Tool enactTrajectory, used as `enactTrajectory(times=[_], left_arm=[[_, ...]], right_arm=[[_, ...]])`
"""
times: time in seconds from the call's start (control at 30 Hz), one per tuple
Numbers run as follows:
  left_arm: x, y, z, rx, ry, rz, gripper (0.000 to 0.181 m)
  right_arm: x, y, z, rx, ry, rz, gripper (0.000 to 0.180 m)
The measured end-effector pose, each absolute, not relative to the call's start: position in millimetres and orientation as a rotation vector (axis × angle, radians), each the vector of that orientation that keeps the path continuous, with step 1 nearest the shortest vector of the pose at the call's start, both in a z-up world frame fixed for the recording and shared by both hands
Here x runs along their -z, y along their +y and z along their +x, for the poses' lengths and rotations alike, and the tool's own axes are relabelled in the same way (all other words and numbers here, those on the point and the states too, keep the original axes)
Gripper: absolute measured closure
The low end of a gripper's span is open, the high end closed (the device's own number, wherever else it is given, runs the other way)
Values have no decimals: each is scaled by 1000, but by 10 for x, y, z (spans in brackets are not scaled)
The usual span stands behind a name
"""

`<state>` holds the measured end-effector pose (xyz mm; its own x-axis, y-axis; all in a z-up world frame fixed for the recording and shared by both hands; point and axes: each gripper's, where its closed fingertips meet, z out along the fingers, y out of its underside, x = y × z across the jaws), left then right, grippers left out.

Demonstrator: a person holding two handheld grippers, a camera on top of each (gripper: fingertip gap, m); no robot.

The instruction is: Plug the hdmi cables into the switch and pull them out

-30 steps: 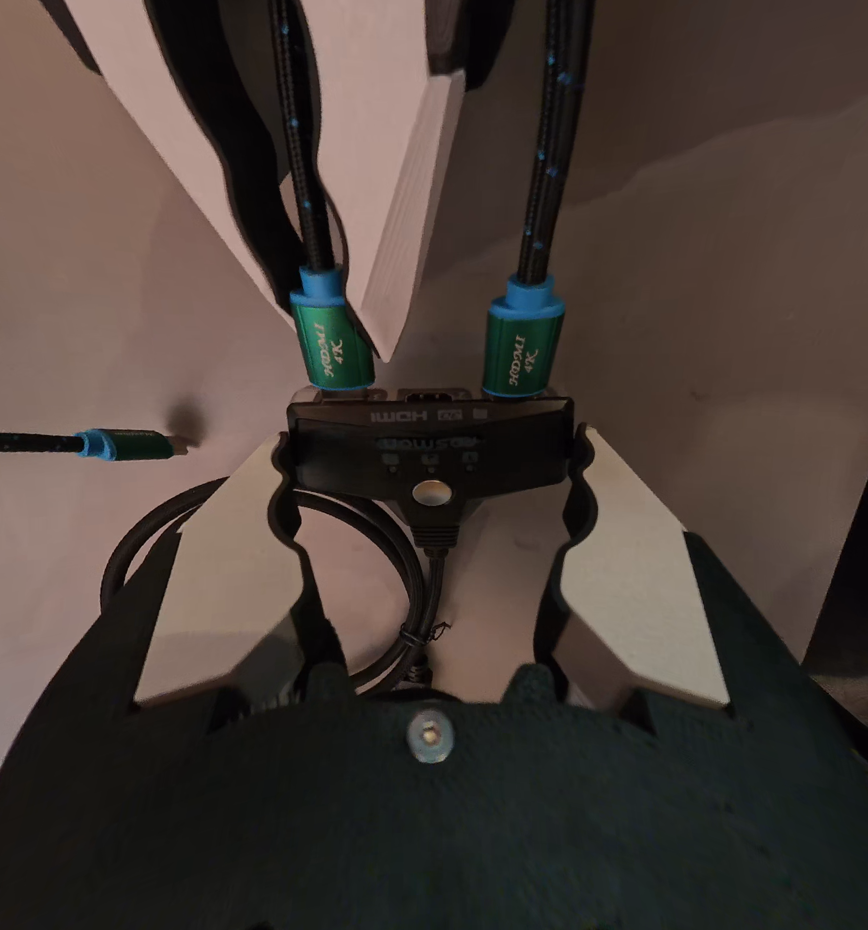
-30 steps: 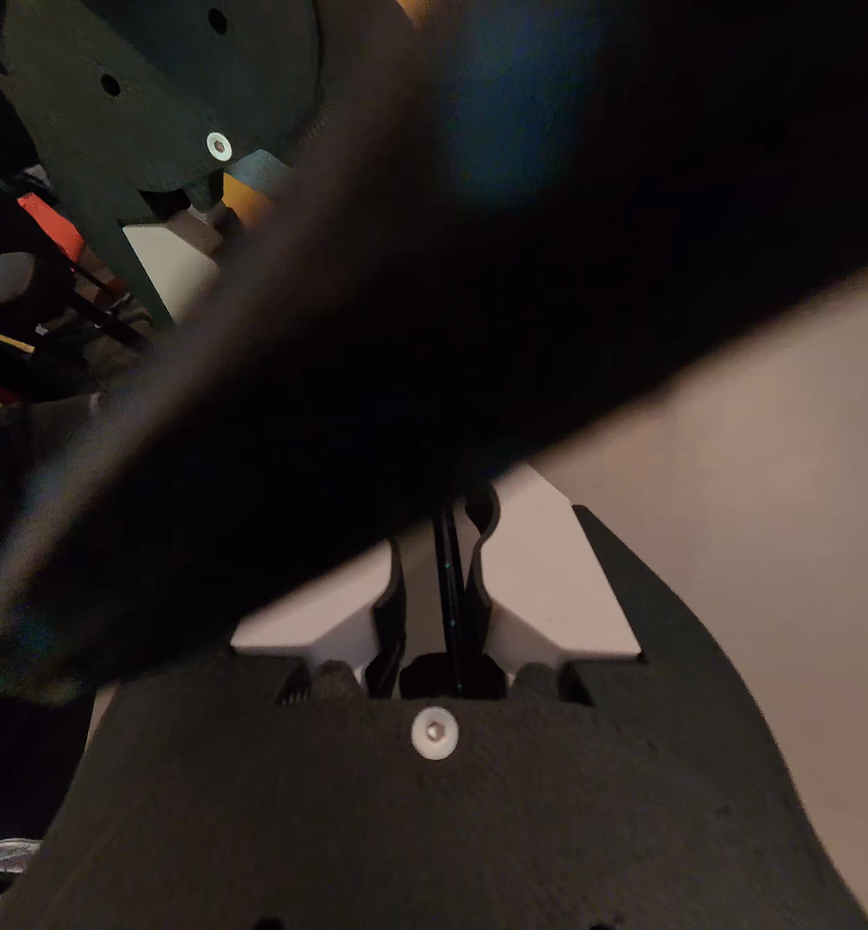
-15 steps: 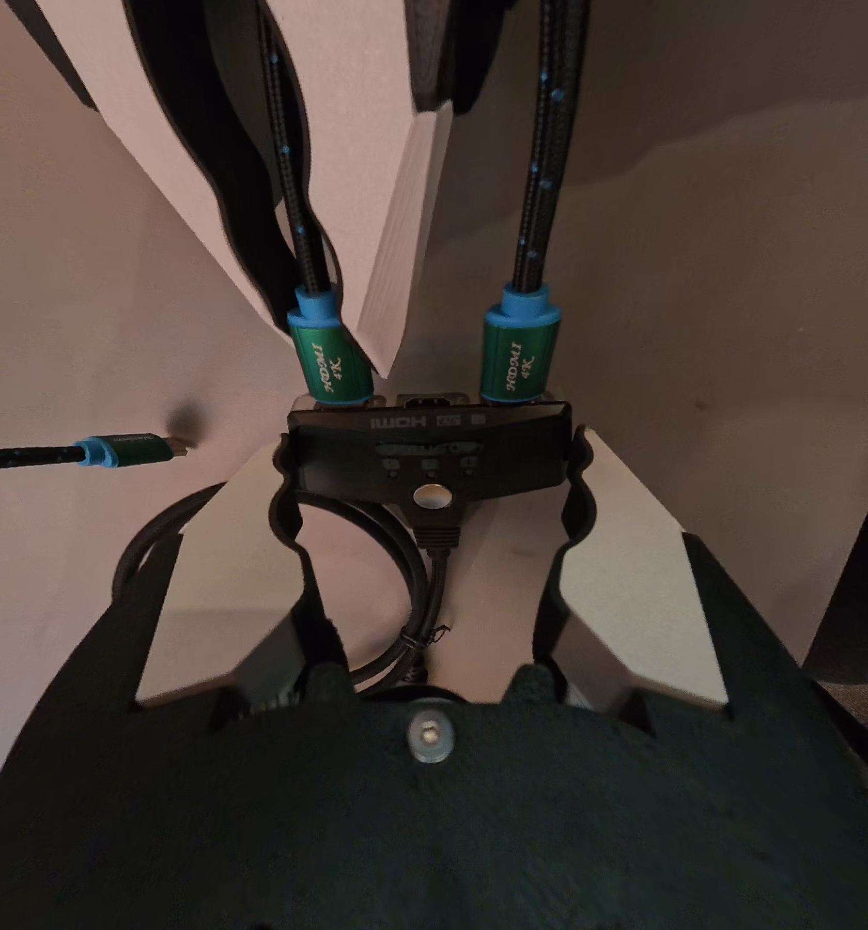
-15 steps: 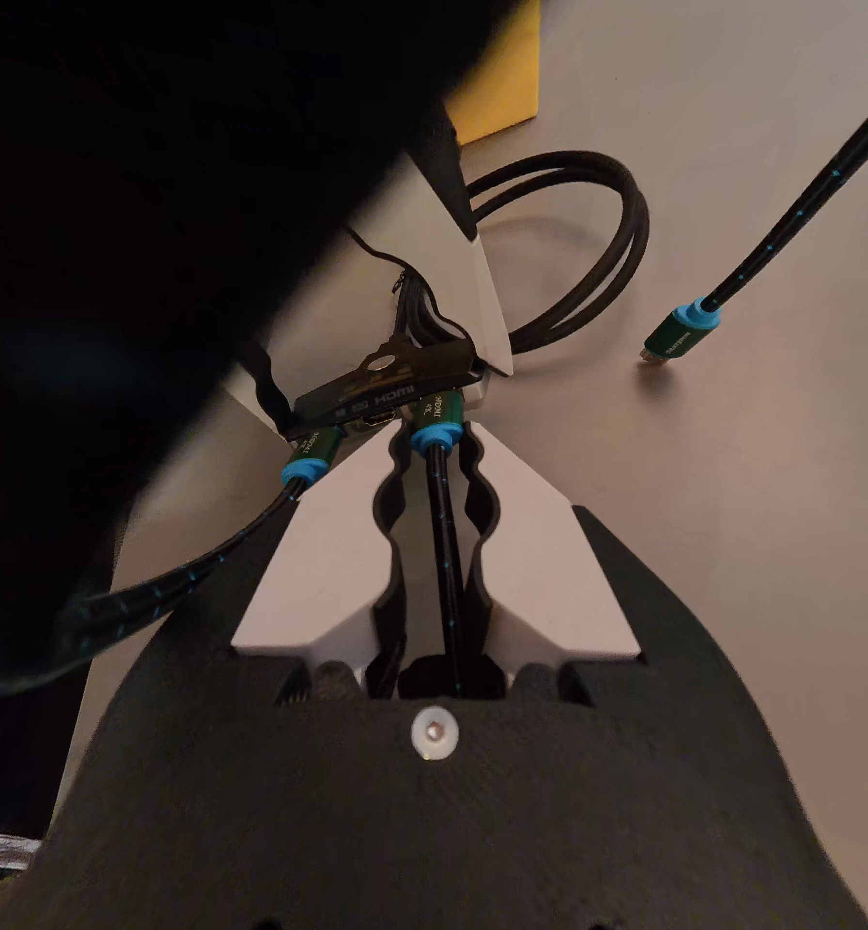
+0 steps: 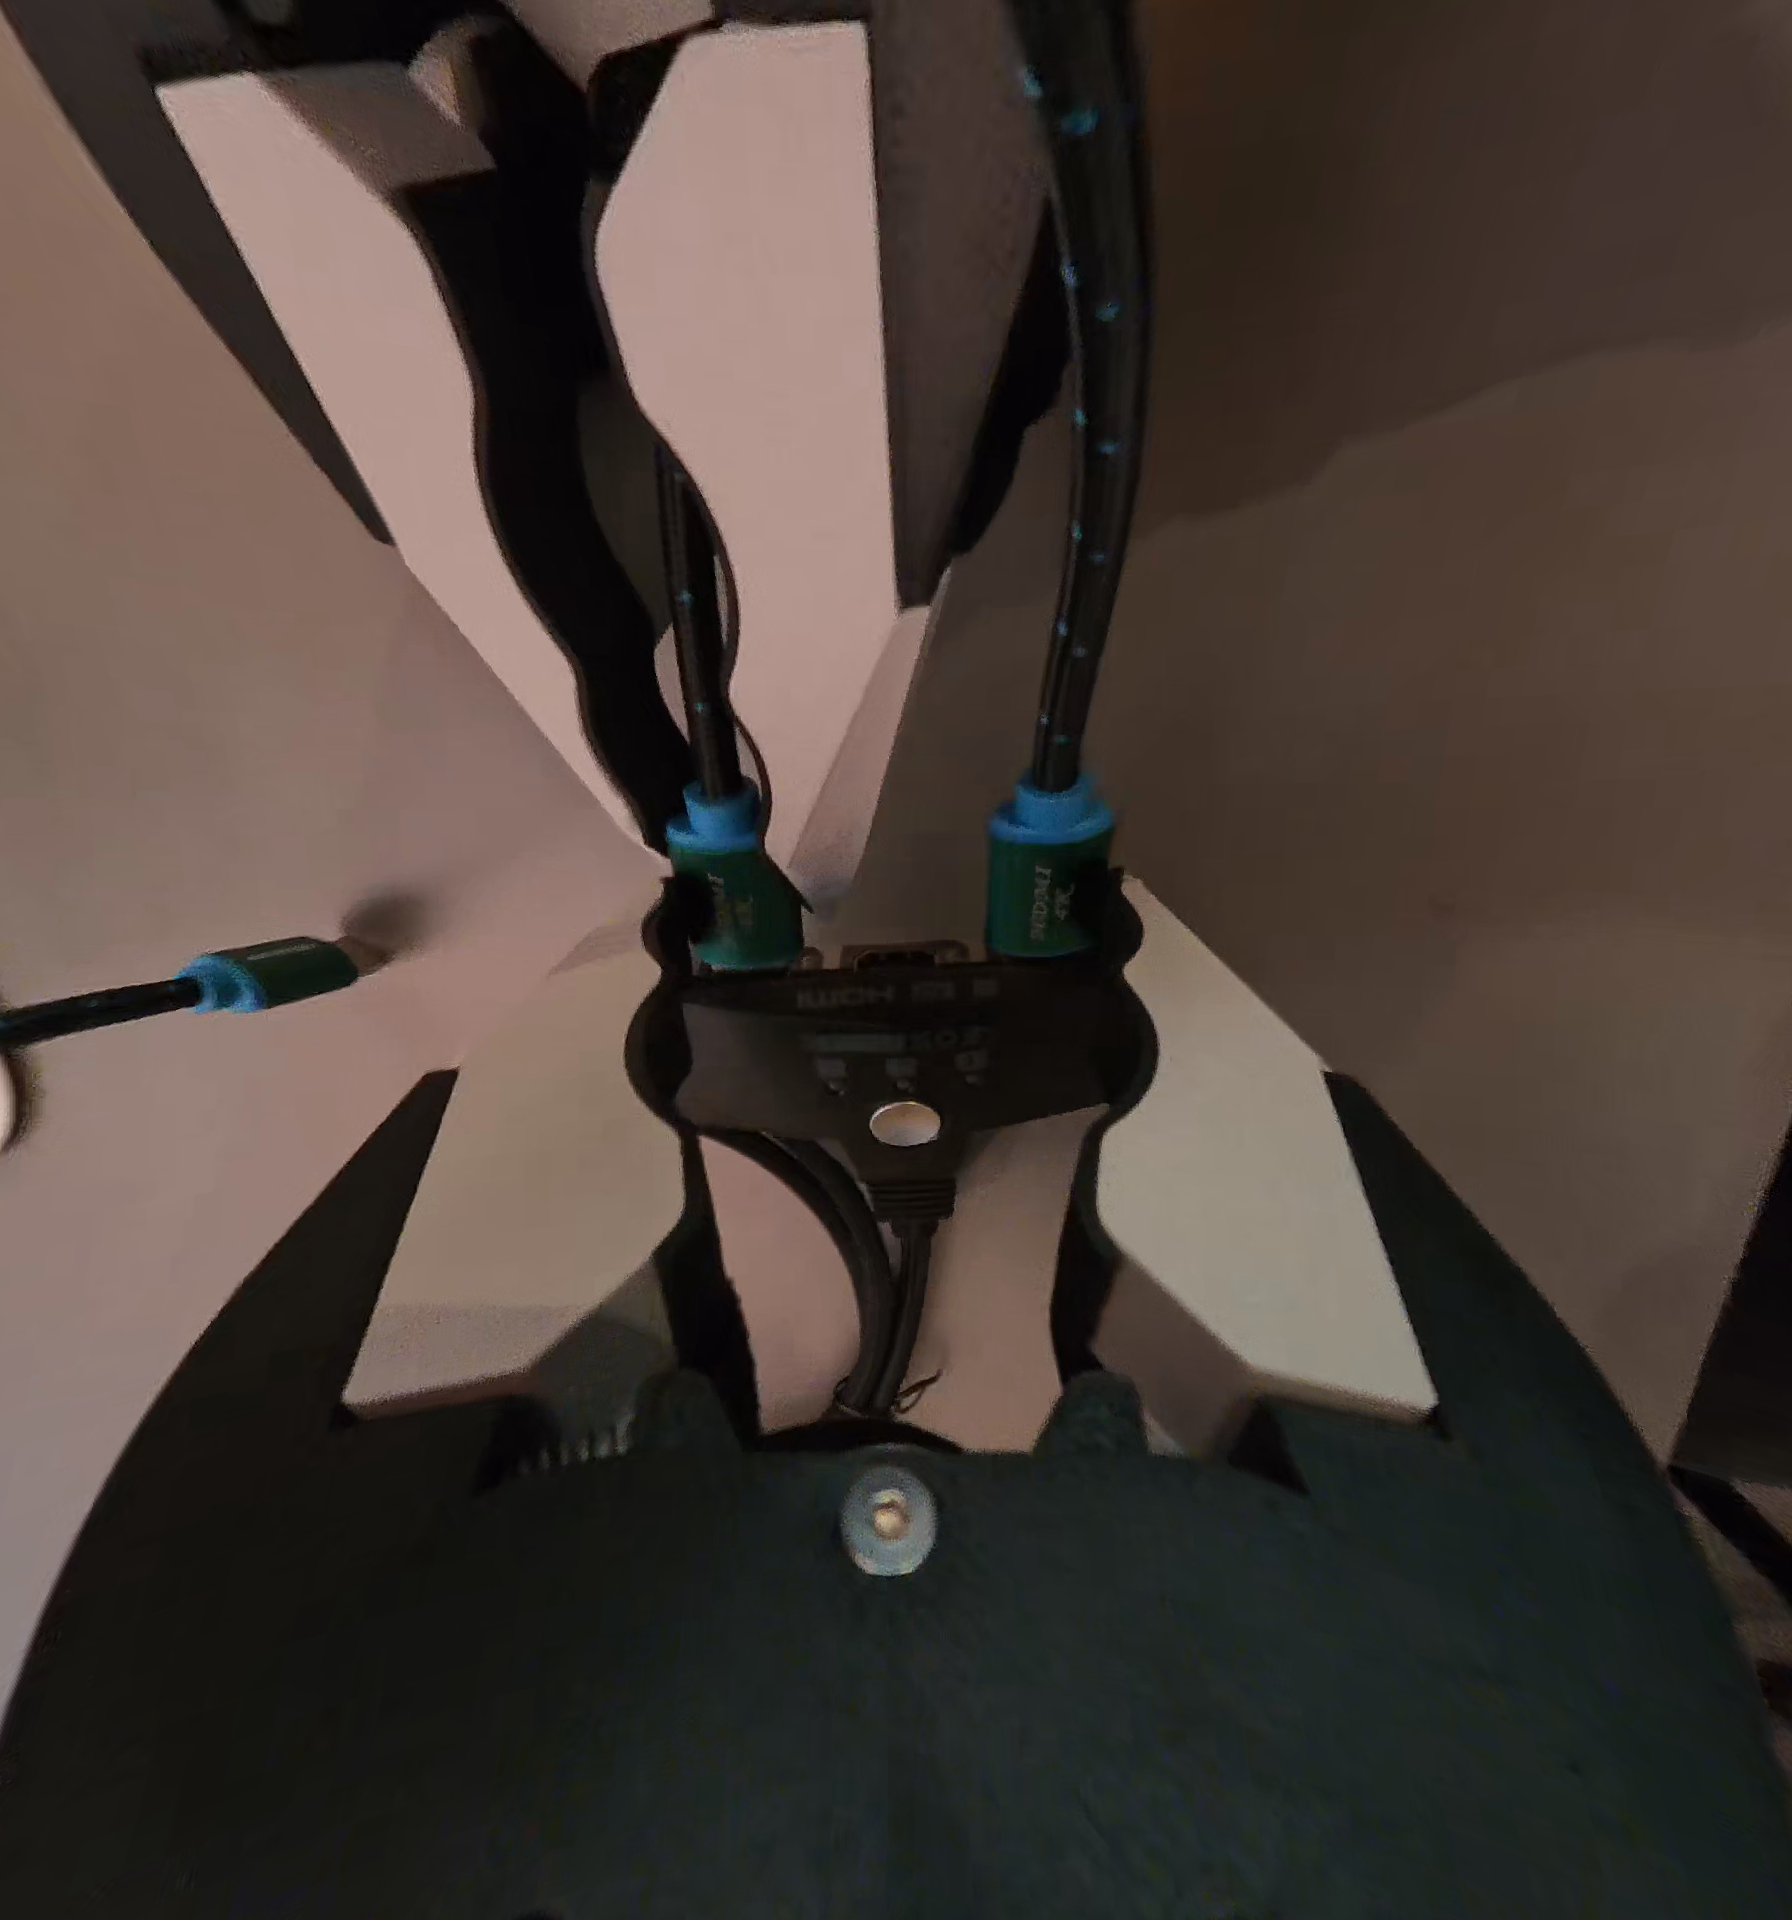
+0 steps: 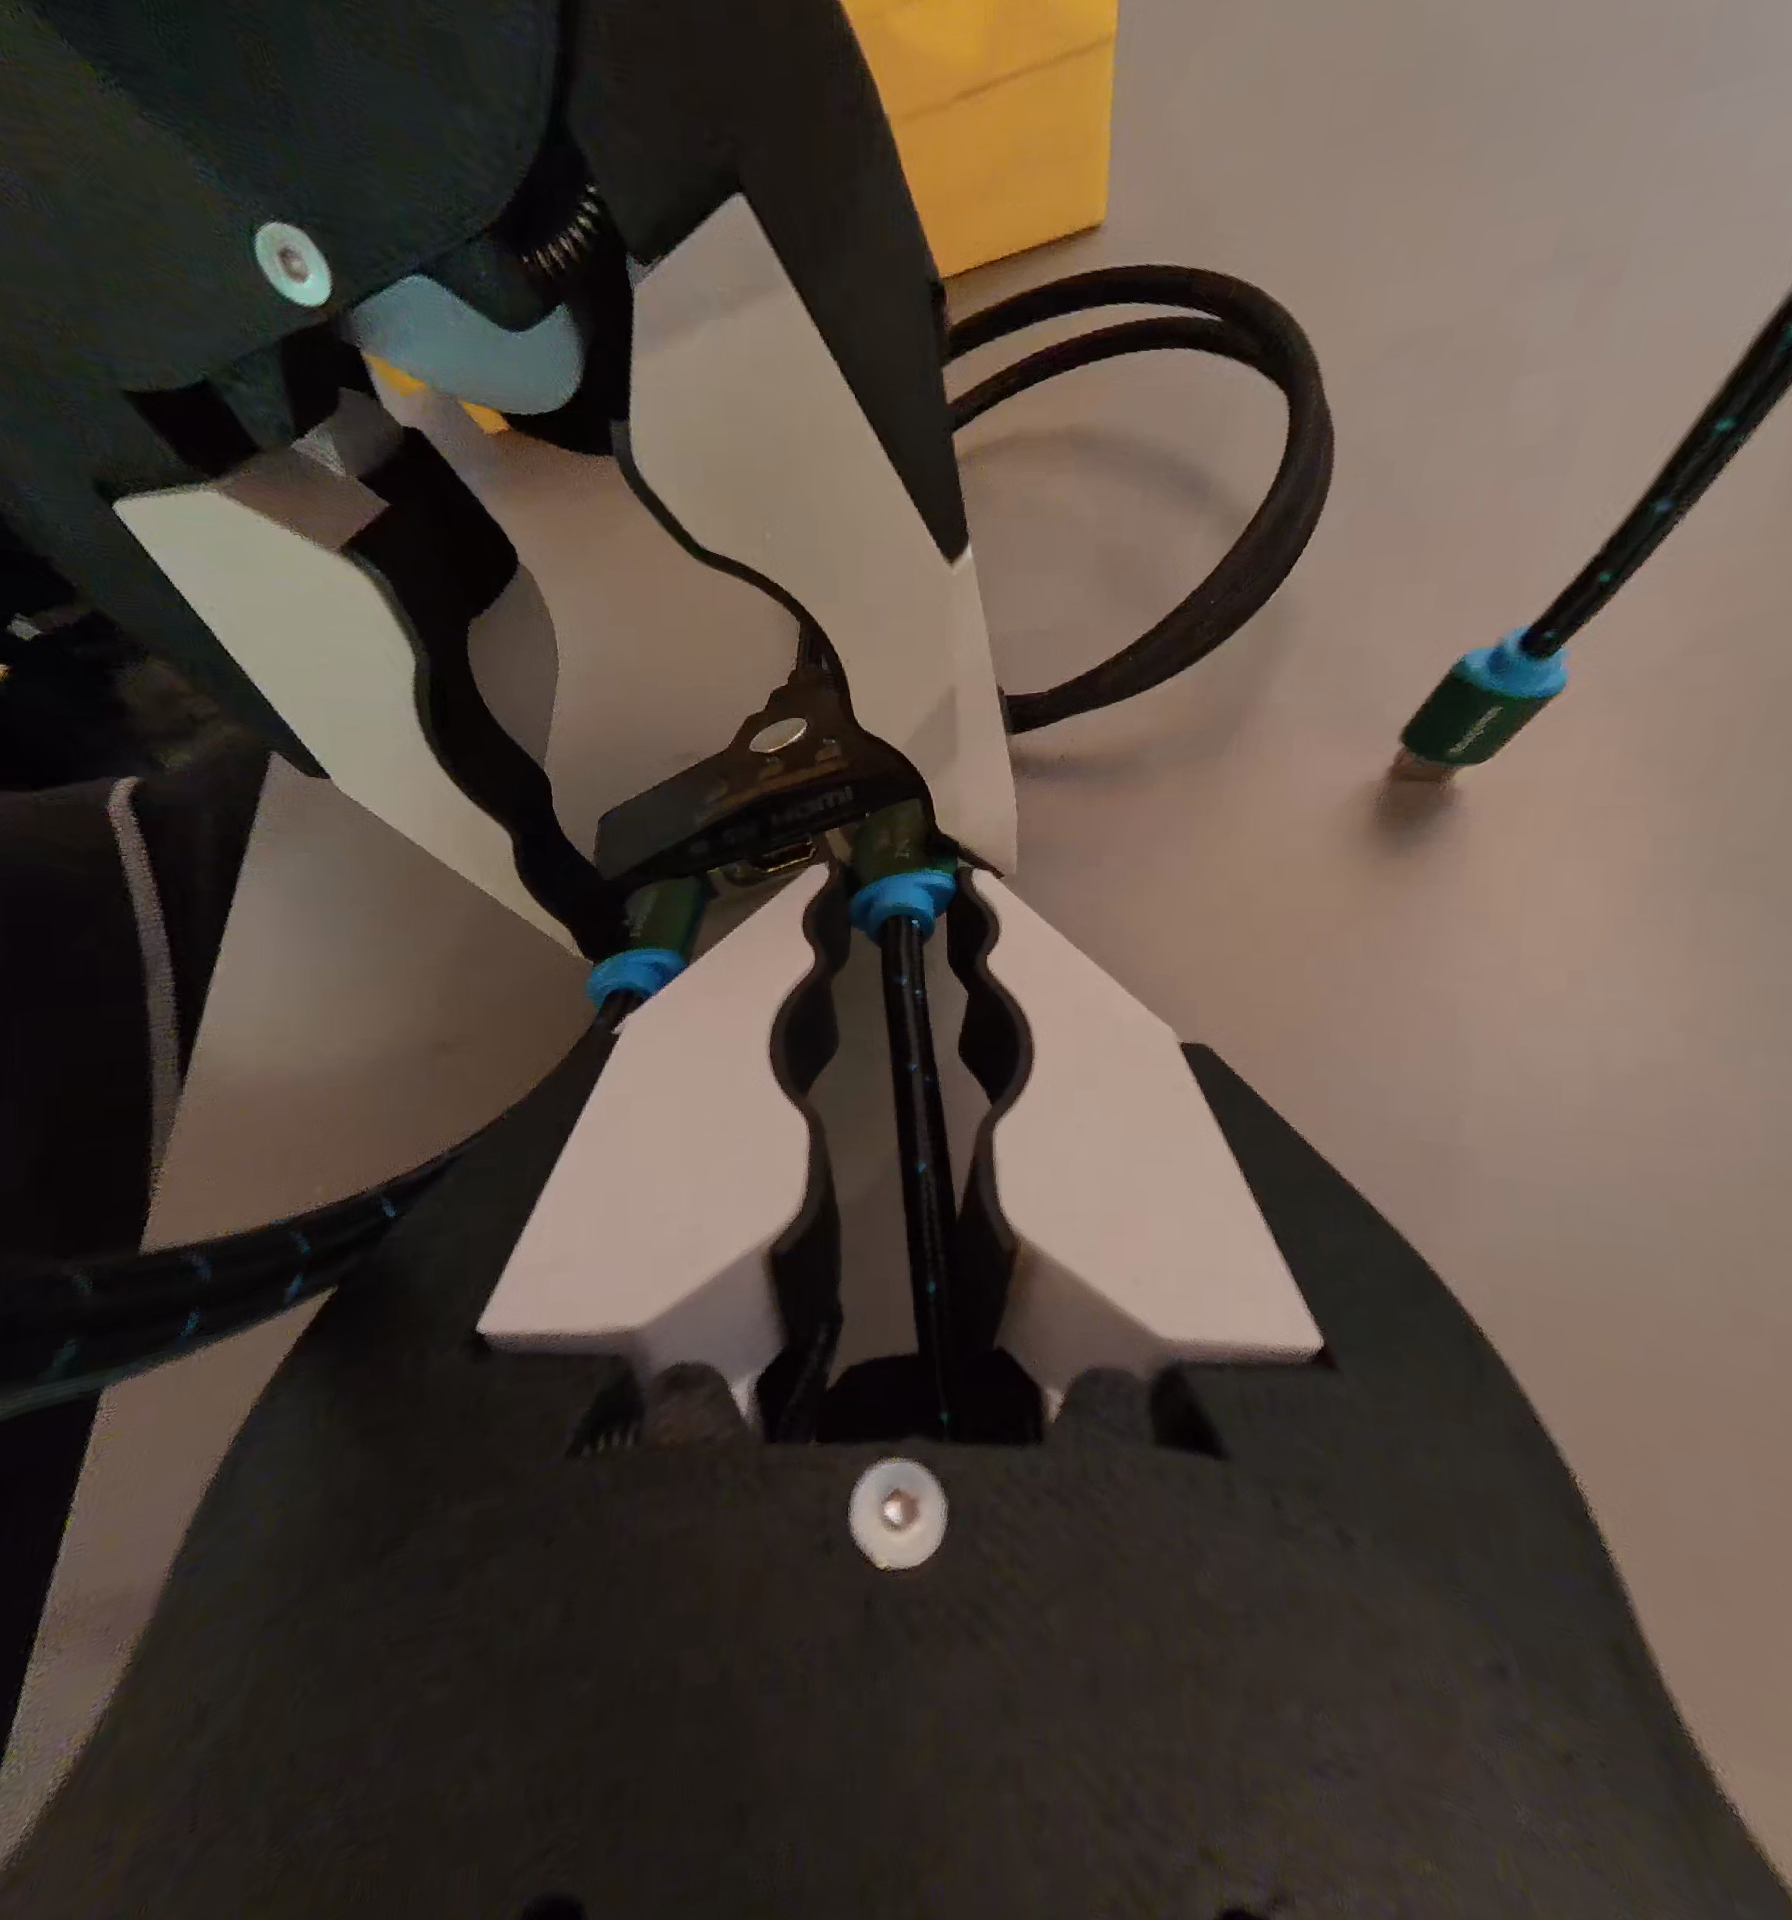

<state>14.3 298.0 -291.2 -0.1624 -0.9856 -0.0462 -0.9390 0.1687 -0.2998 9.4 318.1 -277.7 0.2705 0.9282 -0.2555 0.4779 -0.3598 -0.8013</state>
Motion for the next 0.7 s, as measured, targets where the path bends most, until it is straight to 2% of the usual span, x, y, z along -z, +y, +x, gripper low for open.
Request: enactTrajectory(times=[0.1, 0.2, 0.37, 0.43, 0.57, 0.6, 0.63, 0.7], left_arm=[[2852, 2944, 105, 311, 2200, -1878, 105], [2827, 3006, 11, 272, 2145, -1918, 92], [2956, 2945, -243, 313, 2131, -2066, 38], [3081, 2911, -292, 273, 2171, -2066, 23], [3218, 3008, -189, 196, 2144, -2010, 23], [3272, 3036, -196, 161, 2149, -2006, 25], [3327, 3038, -224, 124, 2181, -1995, 40], [3378, 3023, -214, 127, 2192, -1992, 41]], right_arm=[[2725, 3153, 61, -1013, -1259, -1925, 163], [2732, 3145, 49, -1000, -1272, -1925, 163], [2724, 3115, 43, -1003, -1284, -1918, 163], [2712, 3124, 52, -1004, -1277, -1916, 163], [2692, 3122, 57, -1014, -1267, -1911, 163], [2679, 3123, 59, -1020, -1262, -1907, 163], [2674, 3125, 62, -1018, -1259, -1906, 163], [2724, 3120, 76, -987, -1283, -1922, 163]])
